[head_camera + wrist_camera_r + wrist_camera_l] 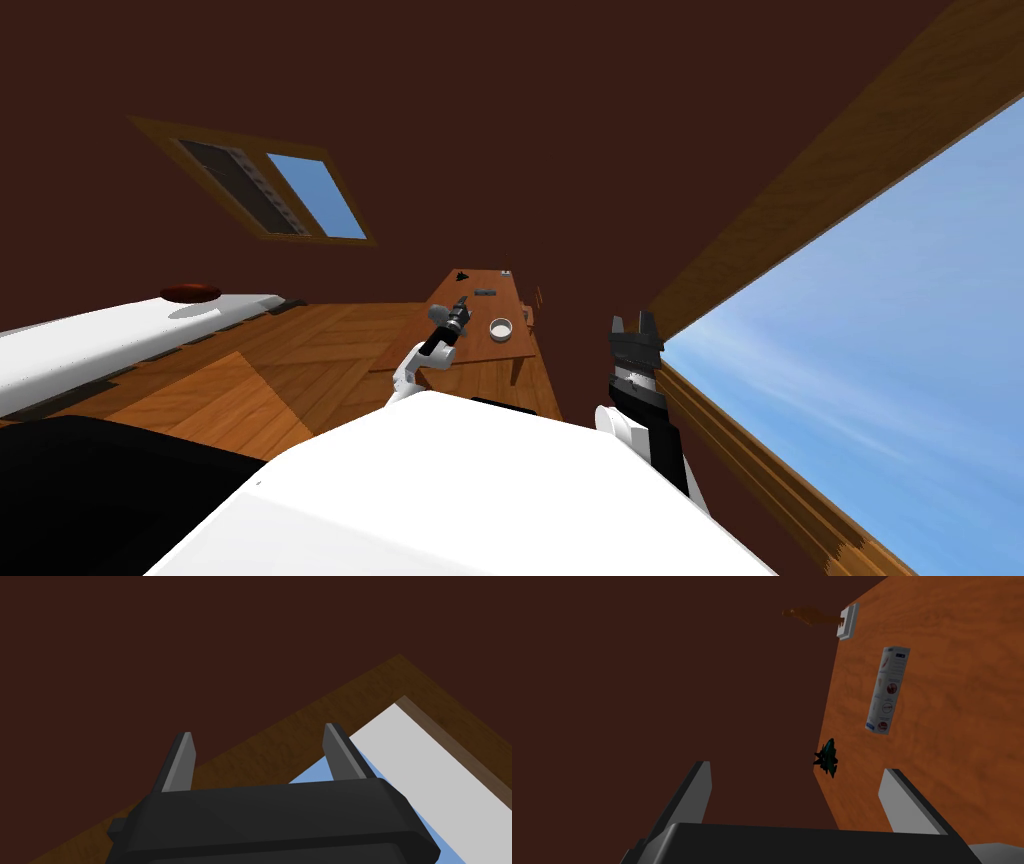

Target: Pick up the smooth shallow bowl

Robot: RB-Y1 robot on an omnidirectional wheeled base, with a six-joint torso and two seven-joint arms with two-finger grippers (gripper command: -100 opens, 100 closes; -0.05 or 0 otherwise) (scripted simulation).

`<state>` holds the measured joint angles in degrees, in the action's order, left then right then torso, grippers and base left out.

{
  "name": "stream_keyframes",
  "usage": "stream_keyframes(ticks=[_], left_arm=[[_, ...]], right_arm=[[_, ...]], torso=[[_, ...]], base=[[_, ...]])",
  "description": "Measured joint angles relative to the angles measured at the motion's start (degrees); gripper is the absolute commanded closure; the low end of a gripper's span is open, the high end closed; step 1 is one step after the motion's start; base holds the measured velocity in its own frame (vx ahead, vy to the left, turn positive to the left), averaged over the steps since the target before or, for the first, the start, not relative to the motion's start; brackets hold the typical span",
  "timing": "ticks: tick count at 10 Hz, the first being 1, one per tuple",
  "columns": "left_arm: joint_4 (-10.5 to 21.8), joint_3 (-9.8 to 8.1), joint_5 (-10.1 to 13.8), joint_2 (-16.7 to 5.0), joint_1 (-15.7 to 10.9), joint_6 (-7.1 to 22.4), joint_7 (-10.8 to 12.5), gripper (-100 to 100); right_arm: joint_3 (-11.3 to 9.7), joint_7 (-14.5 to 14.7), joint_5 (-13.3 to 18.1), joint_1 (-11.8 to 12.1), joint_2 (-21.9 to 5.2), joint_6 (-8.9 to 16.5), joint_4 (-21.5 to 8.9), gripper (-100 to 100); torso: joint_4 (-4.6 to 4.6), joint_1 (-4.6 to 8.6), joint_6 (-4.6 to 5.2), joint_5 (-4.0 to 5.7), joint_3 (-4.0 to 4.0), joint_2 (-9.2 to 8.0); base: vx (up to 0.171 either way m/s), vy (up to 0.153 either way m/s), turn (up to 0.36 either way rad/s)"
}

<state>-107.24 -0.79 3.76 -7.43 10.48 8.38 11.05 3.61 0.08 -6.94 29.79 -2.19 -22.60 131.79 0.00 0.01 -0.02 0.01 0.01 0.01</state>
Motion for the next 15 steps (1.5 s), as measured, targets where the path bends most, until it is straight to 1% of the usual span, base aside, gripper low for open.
stream_keyframes(ticks=[1,2,3,4,5,6,7,8,9,10,11,12,14,15], left_arm=[[1.05,-0.01,0.48,-0.47,-1.42,1.77,0.71,-100],[1.78,0.15,0.61,-0.44,-1.88,3.01,1.13,-100],[3.22,0.37,0.60,-0.09,-3.25,4.58,1.54,-100],[3.73,0.56,0.67,-0.02,-3.57,5.90,1.85,-100],[5.43,0.66,0.91,-0.08,-5.16,7.47,2.41,-100],[6.29,0.75,1.16,-0.27,-5.70,8.67,2.86,-100],[8.09,0.87,1.59,-0.60,-7.12,9.96,3.49,-100],[8.88,0.97,1.87,-0.83,-7.72,11.24,3.95,-100],[10.00,1.03,2.23,-1.06,-9.26,13.14,4.57,-100],[10.37,1.21,2.26,-0.93,-9.50,14.69,4.94,-100],[11.81,1.43,2.70,-1.23,-10.60,16.25,5.49,-100],[12.85,1.52,2.48,-0.85,-11.41,17.55,5.85,-100],[15.27,1.80,2.79,-0.91,-13.33,20.44,6.78,-100],[17.17,1.89,3.30,-1.29,-14.96,21.93,7.36,-100]], right_arm=[[0.00,0.00,0.00,0.00,0.00,0.00,0.00,0],[0.00,0.00,0.00,0.00,0.00,0.00,0.00,0],[0.00,0.00,0.00,0.00,0.00,0.00,0.00,0],[0.00,0.00,0.00,0.00,0.00,0.00,0.00,0],[0.00,0.00,0.00,0.00,0.00,0.00,0.00,0],[0.00,0.00,0.00,0.00,0.00,0.00,0.00,0],[0.00,0.00,0.00,0.00,0.00,0.00,0.00,0],[0.00,0.00,0.00,0.00,0.00,0.00,0.00,0],[0.00,0.00,0.00,0.00,0.00,0.00,0.00,0],[0.00,0.00,0.00,0.00,0.00,0.00,0.00,0],[0.00,0.00,0.00,0.00,0.00,0.00,0.00,0],[0.00,0.00,0.00,0.00,0.00,0.00,0.00,0],[0.00,0.00,0.00,0.00,0.00,0.00,0.00,0],[0.00,0.00,0.00,0.00,0.00,0.00,0.00,0]], torso=[[0.00,0.01,0.01,0.00,0.01,0.01],[0.00,0.01,-0.01,0.00,0.00,0.00],[0.00,0.04,0.01,0.00,0.01,0.01],[0.00,0.04,-0.01,0.01,-0.01,-0.02],[0.00,0.02,0.01,0.00,0.00,0.00],[0.00,0.01,-0.01,0.00,-0.01,-0.01],[0.00,0.02,0.01,0.00,0.00,0.00],[0.00,0.02,-0.01,0.00,0.00,-0.01],[0.00,0.02,0.01,0.01,0.00,0.00],[0.00,0.02,-0.02,0.00,-0.01,-0.02],[0.00,0.02,0.00,0.00,0.00,-0.01],[0.00,0.04,-0.01,0.01,-0.01,-0.02],[0.00,0.03,-0.02,0.01,0.00,-0.01],[0.00,0.04,0.00,0.01,0.00,0.00]], base=[[0.001,-0.004,-0.033],[0.001,-0.010,-0.051],[-0.003,-0.010,-0.051],[-0.003,-0.005,-0.049],[-0.002,-0.005,-0.038],[0.000,-0.006,-0.069],[-0.001,-0.007,-0.049],[-0.001,-0.006,-0.072],[0.000,-0.004,-0.025],[-0.001,-0.006,-0.053],[-0.002,-0.009,-0.038],[-0.002,-0.008,-0.063],[0.001,-0.008,-0.058],[0.001,-0.005,-0.029]])
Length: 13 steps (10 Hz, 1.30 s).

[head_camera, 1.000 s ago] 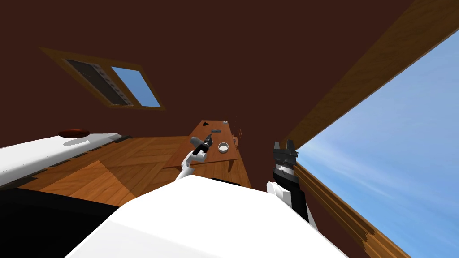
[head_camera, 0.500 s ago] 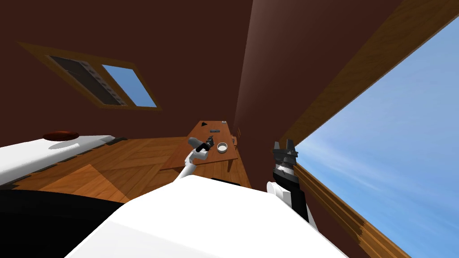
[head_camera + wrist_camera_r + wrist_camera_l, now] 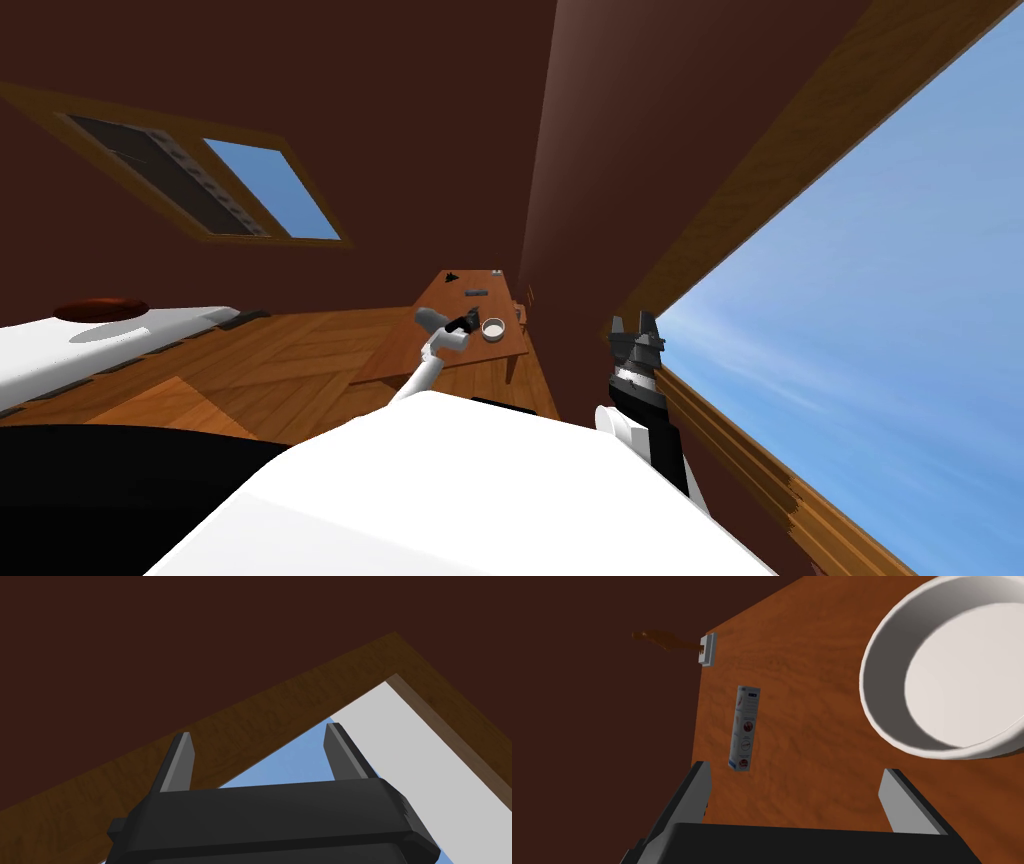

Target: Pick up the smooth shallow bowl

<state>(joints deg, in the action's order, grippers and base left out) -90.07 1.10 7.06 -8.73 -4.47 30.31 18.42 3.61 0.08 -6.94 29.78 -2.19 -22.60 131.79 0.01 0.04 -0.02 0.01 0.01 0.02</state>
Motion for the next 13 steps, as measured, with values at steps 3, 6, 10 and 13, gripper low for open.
stream_keyframes(ticks=[3,6,10,13], left_arm=[[2.93,0.39,0.39,-0.09,-2.38,4.27,1.35,-100],[7.00,0.80,0.96,-0.35,-5.66,8.67,2.82,-100],[10.88,1.30,2.13,-1.08,-8.70,14.25,4.43,-100],[15.57,1.80,2.63,-1.25,-12.08,18.31,6.05,-100]], right_arm=[[0.00,0.00,0.00,0.00,0.00,0.00,0.00,0],[0.00,0.00,0.00,0.00,0.00,0.00,0.00,0],[0.00,0.00,0.00,0.00,0.00,0.00,0.00,0],[0.00,0.00,0.00,0.00,0.00,0.00,0.00,0]], torso=[[0.00,-0.02,-0.02,0.00,-0.01,-0.03],[0.00,0.00,0.00,0.00,-0.01,-0.01],[0.00,-0.01,-0.02,0.00,-0.01,-0.02],[0.00,0.00,-0.02,0.00,-0.01,-0.02]], base=[[-0.002,-0.005,-0.056],[0.001,-0.006,-0.040],[0.000,-0.007,-0.055],[0.000,-0.006,-0.040]])
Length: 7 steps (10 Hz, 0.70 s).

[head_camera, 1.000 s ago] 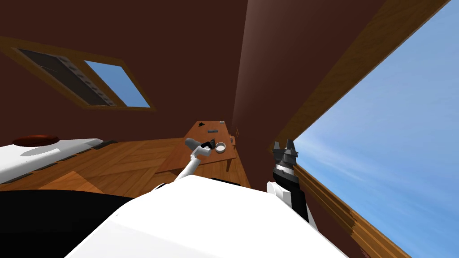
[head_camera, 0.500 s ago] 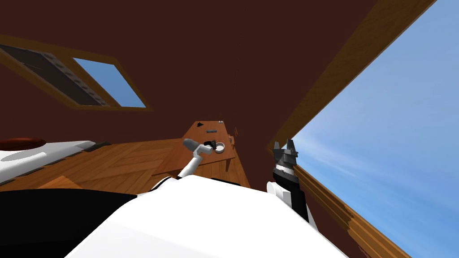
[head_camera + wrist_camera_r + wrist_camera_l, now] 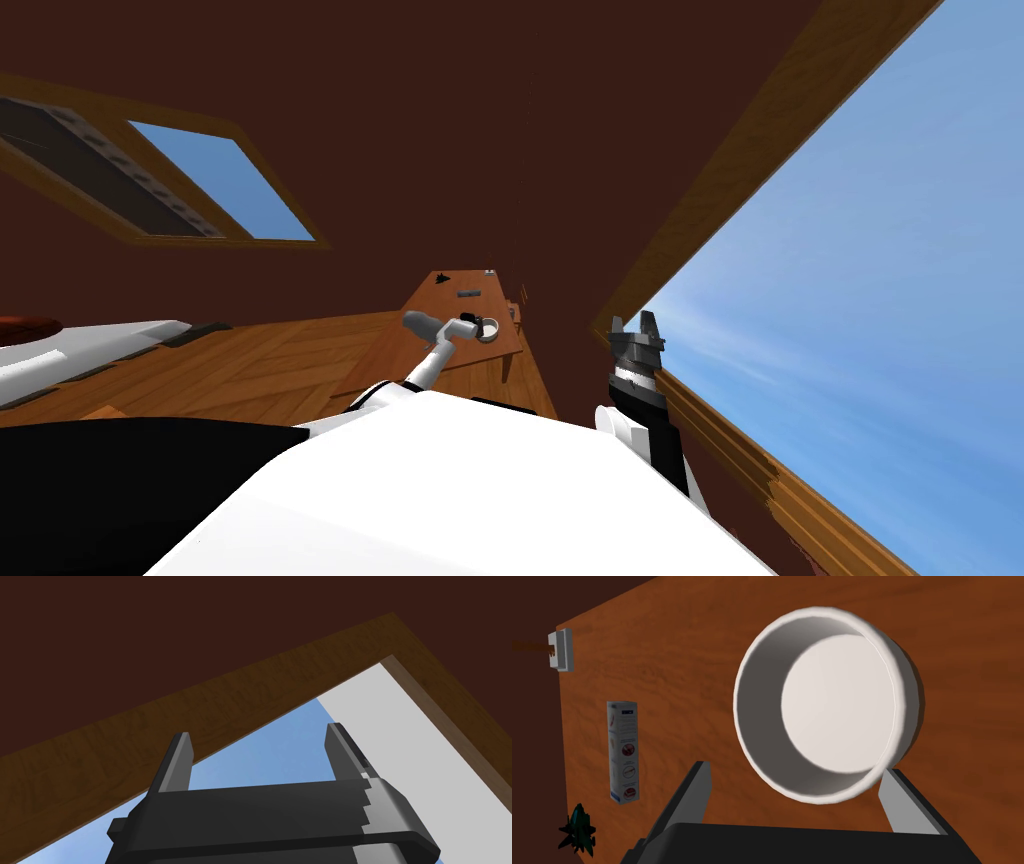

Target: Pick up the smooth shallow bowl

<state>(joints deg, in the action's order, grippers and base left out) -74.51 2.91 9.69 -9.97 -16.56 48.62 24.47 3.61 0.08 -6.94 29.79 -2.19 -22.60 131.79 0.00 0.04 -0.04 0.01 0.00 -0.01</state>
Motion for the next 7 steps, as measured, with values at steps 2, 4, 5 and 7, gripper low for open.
stream_keyframes(ticks=[2,4,5,7], left_arm=[[1.94,0.20,0.34,-0.19,-1.57,2.79,0.81,-100],[3.17,0.49,0.44,-0.23,-2.62,5.36,1.63,-100],[4.30,0.68,0.67,-0.37,-3.62,7.21,2.24,-100],[6.59,0.82,1.11,-0.59,-5.27,9.34,2.86,-100]], right_arm=[[0.00,0.00,0.00,0.00,0.00,0.00,0.00,0],[0.00,0.00,0.00,0.00,0.00,0.00,0.00,0],[0.00,0.00,0.00,0.00,0.00,0.00,0.00,0],[0.00,0.00,0.00,0.00,0.00,0.00,0.00,0]], torso=[[0.00,0.00,0.00,0.00,0.00,0.00],[0.00,-0.01,-0.01,0.00,-0.01,-0.02],[0.00,-0.01,-0.01,0.00,0.00,0.00],[0.00,0.00,-0.01,0.00,-0.01,-0.01]], base=[[0.001,-0.006,-0.045],[0.000,-0.005,-0.047],[0.001,-0.003,-0.019],[-0.002,-0.009,-0.057]])
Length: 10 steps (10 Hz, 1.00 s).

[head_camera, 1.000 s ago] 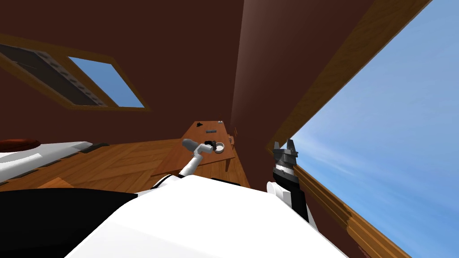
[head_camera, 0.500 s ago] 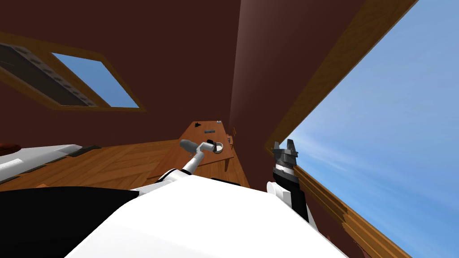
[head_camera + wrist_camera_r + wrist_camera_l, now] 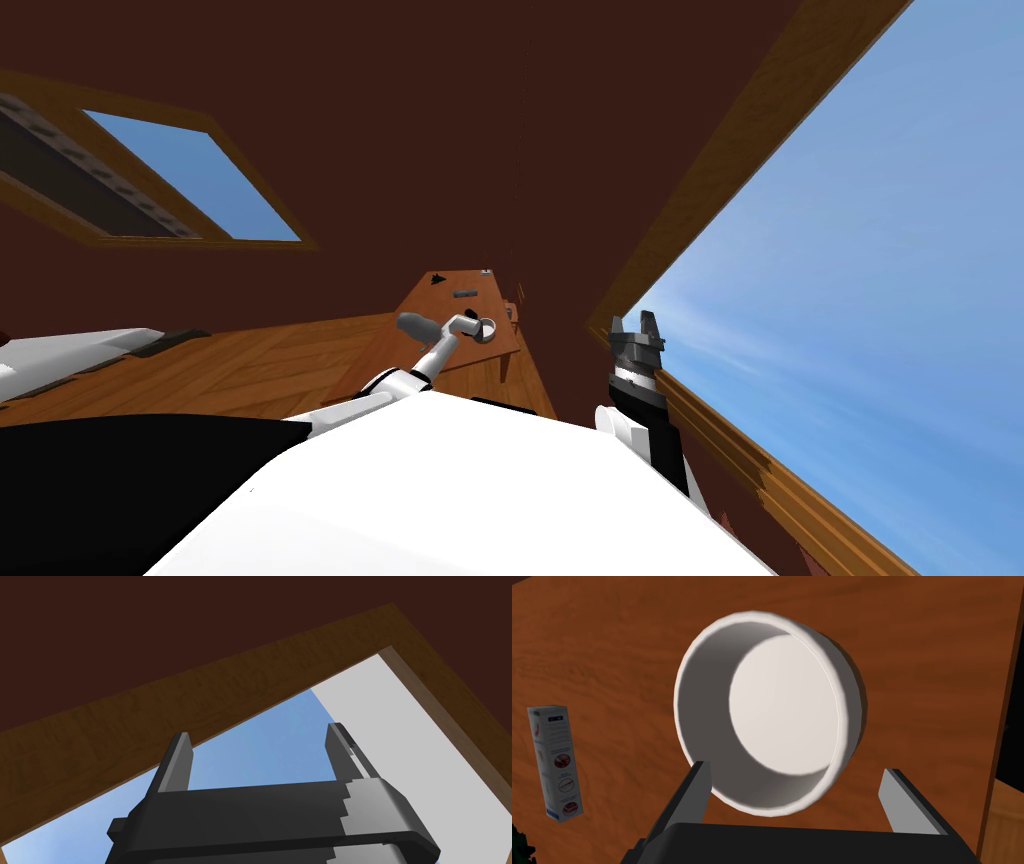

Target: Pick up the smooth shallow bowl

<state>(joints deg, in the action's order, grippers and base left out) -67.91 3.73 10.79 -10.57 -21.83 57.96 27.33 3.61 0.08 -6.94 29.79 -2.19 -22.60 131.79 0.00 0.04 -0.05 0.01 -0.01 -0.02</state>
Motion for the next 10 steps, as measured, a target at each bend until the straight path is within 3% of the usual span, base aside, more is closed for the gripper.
stream_keyframes(ticks=[6,7,8,10], left_arm=[[6.64,0.64,1.10,-0.57,-4.97,7.23,2.29,-100],[6.68,0.65,1.11,-0.57,-5.00,7.44,2.36,0],[6.68,0.65,1.11,-0.57,-5.00,7.42,2.36,-100],[8.70,0.22,1.06,-0.35,-4.35,5.06,1.43,-100]], right_arm=[[0.00,0.00,0.00,0.00,0.00,0.00,0.00,0],[0.00,0.00,0.00,0.00,0.00,0.00,0.00,0],[0.00,0.00,0.00,0.00,0.00,0.00,0.00,0],[0.00,0.00,0.00,0.01,0.00,0.00,0.00,0]], torso=[[0.00,-0.02,-0.02,0.00,0.00,-0.01],[0.00,-0.03,-0.02,-0.01,-0.01,-0.01],[0.00,-0.03,-0.02,-0.01,-0.01,-0.01],[0.04,-0.02,-0.03,-0.01,0.10,0.17]], base=[[0.000,-0.004,-0.030],[0.000,0.000,0.000],[0.027,-0.002,-0.003],[0.058,-0.010,-0.001]])
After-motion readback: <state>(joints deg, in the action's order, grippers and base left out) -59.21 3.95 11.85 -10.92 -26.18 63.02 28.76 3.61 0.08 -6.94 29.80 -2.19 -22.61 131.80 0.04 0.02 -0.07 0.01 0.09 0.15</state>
